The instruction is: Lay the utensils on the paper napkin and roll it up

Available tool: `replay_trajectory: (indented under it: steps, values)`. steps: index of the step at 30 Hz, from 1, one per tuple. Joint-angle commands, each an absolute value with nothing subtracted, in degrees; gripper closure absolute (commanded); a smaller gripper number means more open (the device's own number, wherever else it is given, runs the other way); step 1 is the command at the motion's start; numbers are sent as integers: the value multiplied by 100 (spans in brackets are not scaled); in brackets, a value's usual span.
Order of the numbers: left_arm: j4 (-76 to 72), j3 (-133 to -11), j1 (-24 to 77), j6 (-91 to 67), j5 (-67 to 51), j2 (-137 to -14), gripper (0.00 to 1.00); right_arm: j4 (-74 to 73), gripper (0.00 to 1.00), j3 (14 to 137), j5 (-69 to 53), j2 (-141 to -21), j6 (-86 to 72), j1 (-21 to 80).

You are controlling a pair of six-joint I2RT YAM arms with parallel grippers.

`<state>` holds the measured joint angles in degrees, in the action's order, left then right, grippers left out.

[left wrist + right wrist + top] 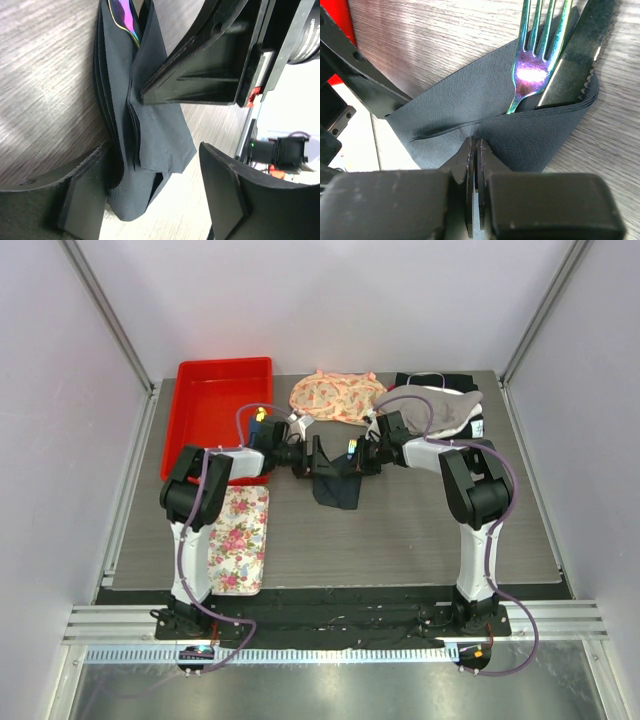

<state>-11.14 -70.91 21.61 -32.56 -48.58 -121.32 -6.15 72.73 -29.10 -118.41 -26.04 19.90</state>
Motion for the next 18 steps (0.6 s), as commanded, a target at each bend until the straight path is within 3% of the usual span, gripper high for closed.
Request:
replay_trajectory:
  steps: [1,11,17,18]
  values:
    - [-229,-7251,2136,-2786,-5220,-12392,31,-984,99,7137,-2144,-12261,-2294,1986]
    - [-870,-6706,2004,-3489,-5326,-11769,40,-1020,99,7172,-2118,-12252,-2285,1960]
    - [-1562,-6495,2004,-4288,-5362,-11812,39,-1019,99,7119,-2118,-12261,-2276,1942]
    - [-1625,-6469,2004,-4350,-5318,-11812,34,-1011,99,7119,-2118,-12261,-2276,1951]
